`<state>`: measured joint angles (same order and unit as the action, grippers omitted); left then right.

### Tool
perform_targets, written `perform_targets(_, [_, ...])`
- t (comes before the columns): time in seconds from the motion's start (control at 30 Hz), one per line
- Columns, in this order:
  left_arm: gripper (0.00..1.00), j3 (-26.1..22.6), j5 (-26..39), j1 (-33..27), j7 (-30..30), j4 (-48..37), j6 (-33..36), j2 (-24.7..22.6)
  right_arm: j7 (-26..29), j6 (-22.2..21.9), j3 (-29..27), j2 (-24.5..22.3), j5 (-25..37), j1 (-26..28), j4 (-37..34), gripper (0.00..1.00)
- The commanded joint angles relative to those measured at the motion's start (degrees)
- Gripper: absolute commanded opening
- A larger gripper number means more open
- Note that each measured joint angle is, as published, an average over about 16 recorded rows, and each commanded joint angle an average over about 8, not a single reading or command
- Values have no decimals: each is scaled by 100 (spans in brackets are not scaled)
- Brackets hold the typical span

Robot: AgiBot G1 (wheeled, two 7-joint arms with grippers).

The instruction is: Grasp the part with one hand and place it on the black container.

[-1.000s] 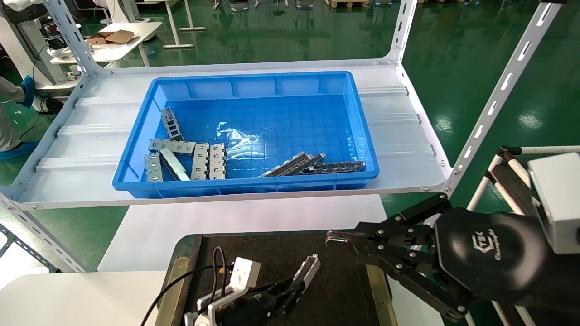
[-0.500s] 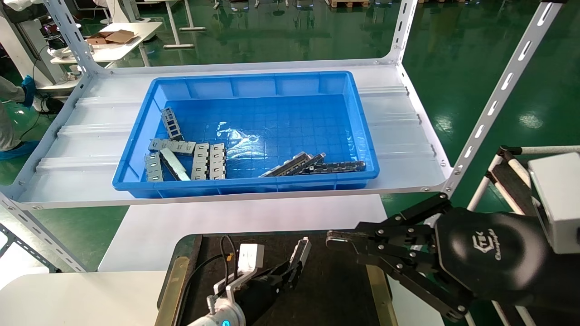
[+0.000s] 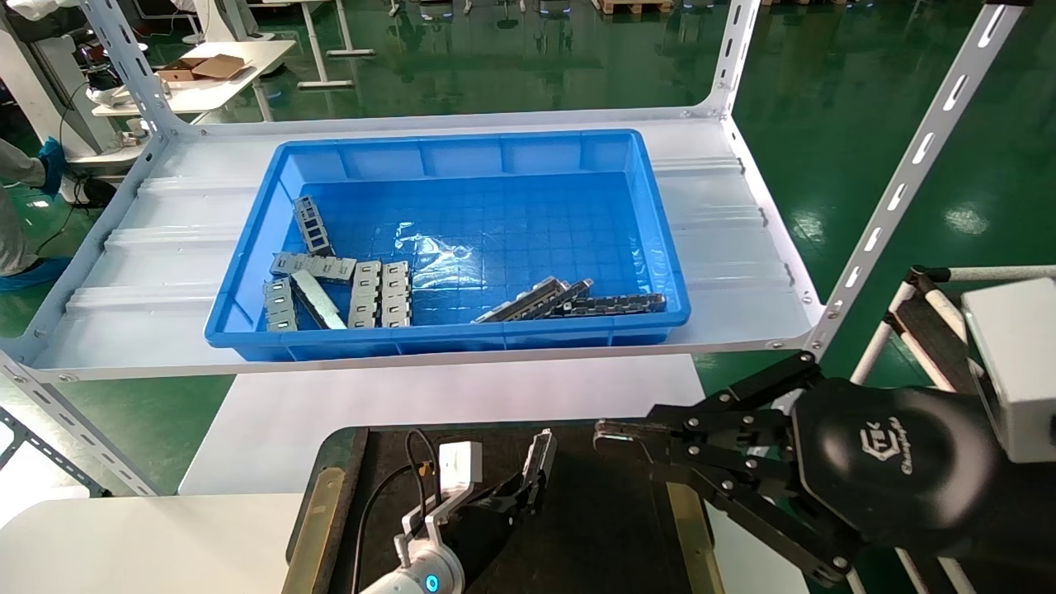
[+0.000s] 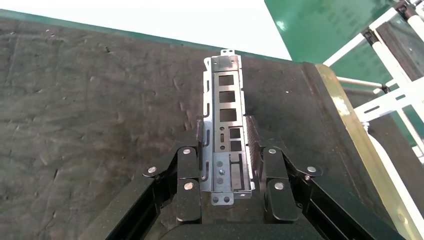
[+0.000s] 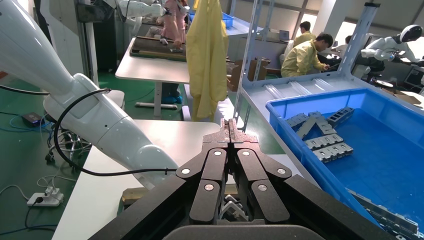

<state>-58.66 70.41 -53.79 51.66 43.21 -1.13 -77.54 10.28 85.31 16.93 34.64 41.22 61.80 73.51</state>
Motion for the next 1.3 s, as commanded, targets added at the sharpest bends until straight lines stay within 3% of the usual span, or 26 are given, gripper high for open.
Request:
perform_targets(0.03, [4,-108,-63,-6,68,-10,-110,-10,0,0,1,0,0,0,0,2])
perform_targets(0.1, [19,-225,-153,-15,116,-11,-205,-11,-1,-1,1,-1,-1,0,0,14])
perform_targets(0.27, [81,-513,-420,-47,211,-7,-419,-12,-1,-1,3,-1,-2,1,0,75])
perform_targets(0.33, [98,-626,-539,-65,235,-5,-497,-12,-2,-2,4,-1,-2,1,0,94])
perform_targets(0.37, [100,-684,-600,-76,243,-3,-536,-12,-2,-2,4,-2,-3,1,0,99])
perform_targets(0.97, [100,-1682,-1668,-388,-24,162,-1132,13,-5,-4,10,-4,-7,2,0,100])
perform_targets(1.3, [100,-1953,-1802,-669,-293,657,-1077,330,-6,-5,13,-5,-9,3,0,100])
